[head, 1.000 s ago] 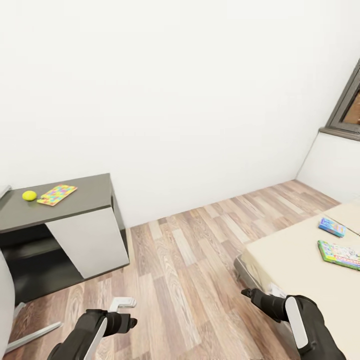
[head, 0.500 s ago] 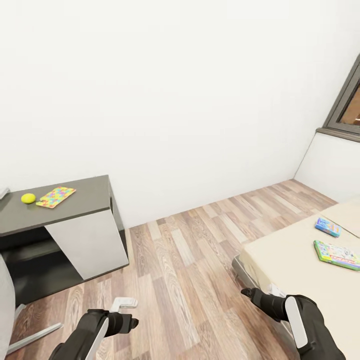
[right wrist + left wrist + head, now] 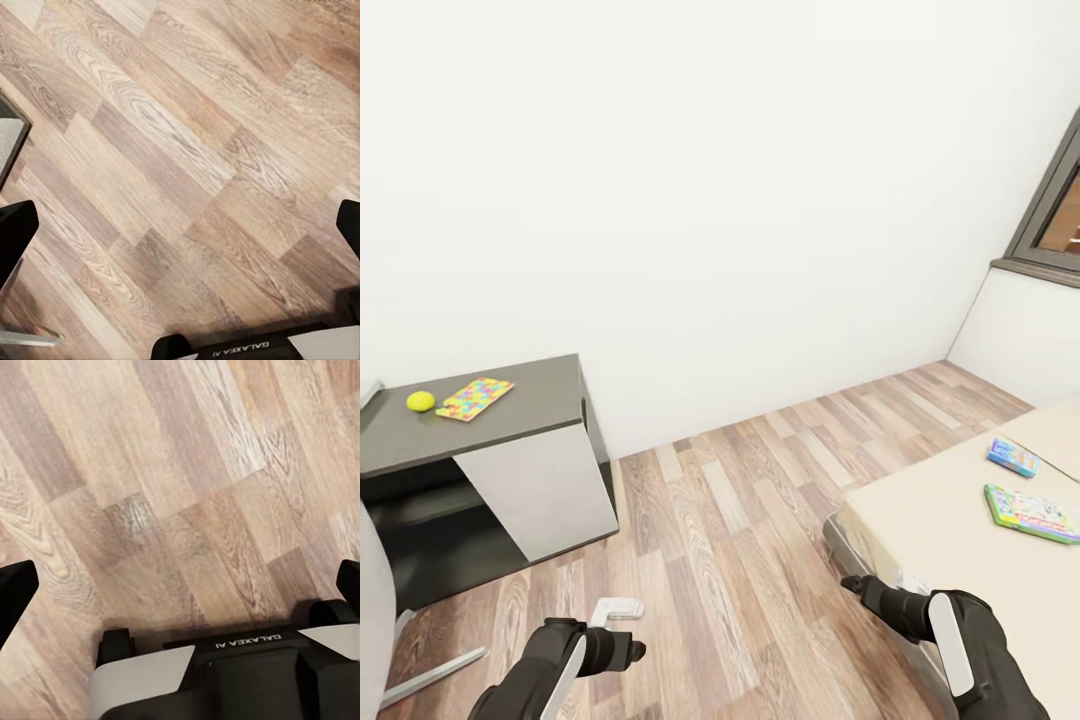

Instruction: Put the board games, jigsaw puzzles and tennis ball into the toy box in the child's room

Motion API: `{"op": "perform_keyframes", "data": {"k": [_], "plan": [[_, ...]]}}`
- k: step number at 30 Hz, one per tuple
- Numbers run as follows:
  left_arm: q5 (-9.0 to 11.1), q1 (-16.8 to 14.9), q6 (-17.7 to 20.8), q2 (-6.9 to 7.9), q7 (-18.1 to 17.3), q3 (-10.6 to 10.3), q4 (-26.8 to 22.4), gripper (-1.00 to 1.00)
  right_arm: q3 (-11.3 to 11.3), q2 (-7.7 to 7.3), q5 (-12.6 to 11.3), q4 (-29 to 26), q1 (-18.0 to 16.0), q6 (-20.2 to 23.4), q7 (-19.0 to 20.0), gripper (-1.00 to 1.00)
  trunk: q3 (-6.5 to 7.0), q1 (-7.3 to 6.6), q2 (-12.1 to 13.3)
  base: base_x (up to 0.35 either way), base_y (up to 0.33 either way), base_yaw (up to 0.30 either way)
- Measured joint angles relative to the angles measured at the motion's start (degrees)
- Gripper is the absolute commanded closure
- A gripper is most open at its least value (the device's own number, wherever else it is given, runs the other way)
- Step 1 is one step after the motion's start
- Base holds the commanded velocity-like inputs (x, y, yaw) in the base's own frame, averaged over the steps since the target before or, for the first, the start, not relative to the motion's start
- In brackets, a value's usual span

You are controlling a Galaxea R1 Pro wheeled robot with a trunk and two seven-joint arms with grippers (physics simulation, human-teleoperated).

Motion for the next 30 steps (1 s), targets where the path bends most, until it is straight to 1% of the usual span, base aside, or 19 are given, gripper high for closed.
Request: {"op": "perform_keyframes", "data": {"k": [9,16,22,30], "plan": [[0.00,-0.01,0.06,0.00,0.00,0.10,0.01,-1.00,-0.13,0.02,0.01,0.32,0.01,-0.09,0.00,-1.00,1.62,-1.98,3.61,0.000,0.000,-0.009],[-0.01,-0.05,0.61,0.03,0.00,0.30,-0.59,-1.00,-0.02,0.22,-0.09,0.35,0.03,-0.10,0.00,-1.00,1.62,-1.98,3.63,0.000,0.000,-0.197],[0.03,-0.02,2.70,0.17,-0.07,0.49,-3.56,-1.00,0.08,0.32,-0.10,0.35,0.03,-0.10,0.00,-1.00,1.62,-1.99,3.63,0.000,0.000,-0.269],[0.07,-0.03,3.42,0.25,-0.09,0.31,-5.49,-1.00,0.01,0.29,-0.10,0.36,0.02,-0.11,0.00,-1.00,1.62,-1.98,3.63,0.000,0.013,-0.277]]}}
